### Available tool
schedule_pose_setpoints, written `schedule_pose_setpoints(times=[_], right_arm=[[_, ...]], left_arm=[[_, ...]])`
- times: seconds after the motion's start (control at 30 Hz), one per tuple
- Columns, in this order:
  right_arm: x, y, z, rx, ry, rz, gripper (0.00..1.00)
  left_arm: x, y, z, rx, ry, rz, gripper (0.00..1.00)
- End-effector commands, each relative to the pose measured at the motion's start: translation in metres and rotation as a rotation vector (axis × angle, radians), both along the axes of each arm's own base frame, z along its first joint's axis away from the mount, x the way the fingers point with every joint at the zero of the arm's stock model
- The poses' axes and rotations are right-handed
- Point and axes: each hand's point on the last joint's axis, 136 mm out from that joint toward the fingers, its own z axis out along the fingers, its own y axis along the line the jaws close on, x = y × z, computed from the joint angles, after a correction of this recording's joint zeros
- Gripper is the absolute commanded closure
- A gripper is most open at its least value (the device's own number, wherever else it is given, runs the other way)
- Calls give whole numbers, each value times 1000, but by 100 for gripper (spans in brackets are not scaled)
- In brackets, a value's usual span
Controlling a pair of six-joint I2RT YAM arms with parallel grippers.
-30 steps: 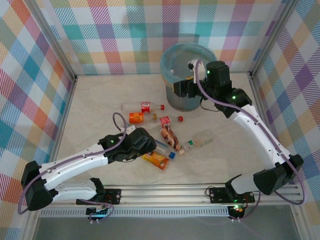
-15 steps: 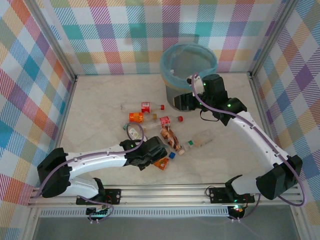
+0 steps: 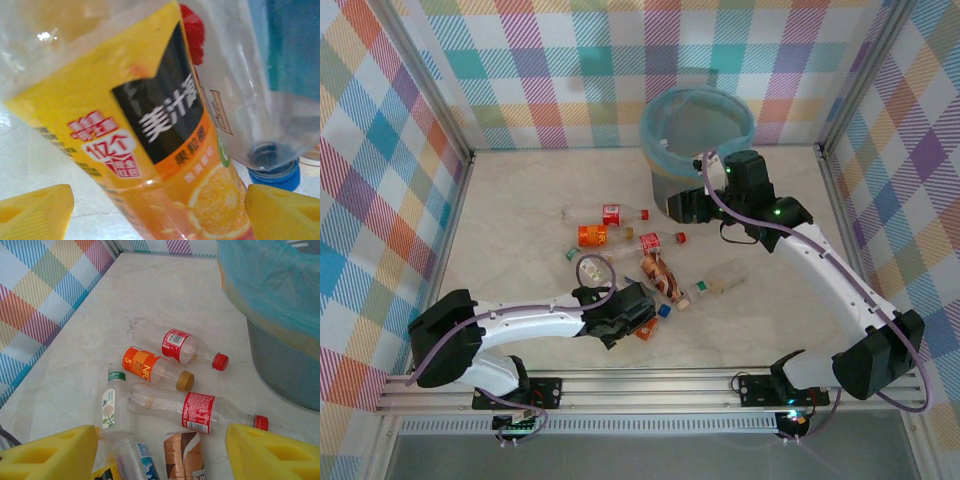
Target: Put the plastic bottles in the bin
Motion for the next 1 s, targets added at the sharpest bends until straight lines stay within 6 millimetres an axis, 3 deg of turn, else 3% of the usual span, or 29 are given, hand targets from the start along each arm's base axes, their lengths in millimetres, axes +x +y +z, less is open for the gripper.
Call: schedule_pose_setpoints(times=[0.0, 0.37, 0.6, 0.83, 0.97], right_arm=[[-4, 1, 12, 30, -37, 18, 31], [-4, 3, 10, 35, -21, 19, 31], [-3, 3, 9, 31, -18, 17, 31], [-2, 2, 11, 26, -22, 13, 32], [-3, 3, 15, 34, -22, 17, 32]], left_arm=[[-6, 4, -10, 15, 13, 10, 12], [-9, 13, -18, 43, 14, 2, 19], [-8, 13, -18, 41, 5, -13, 30], [-7, 19, -12, 55, -10, -6, 34], [-3, 33, 2, 95, -50, 14, 35]])
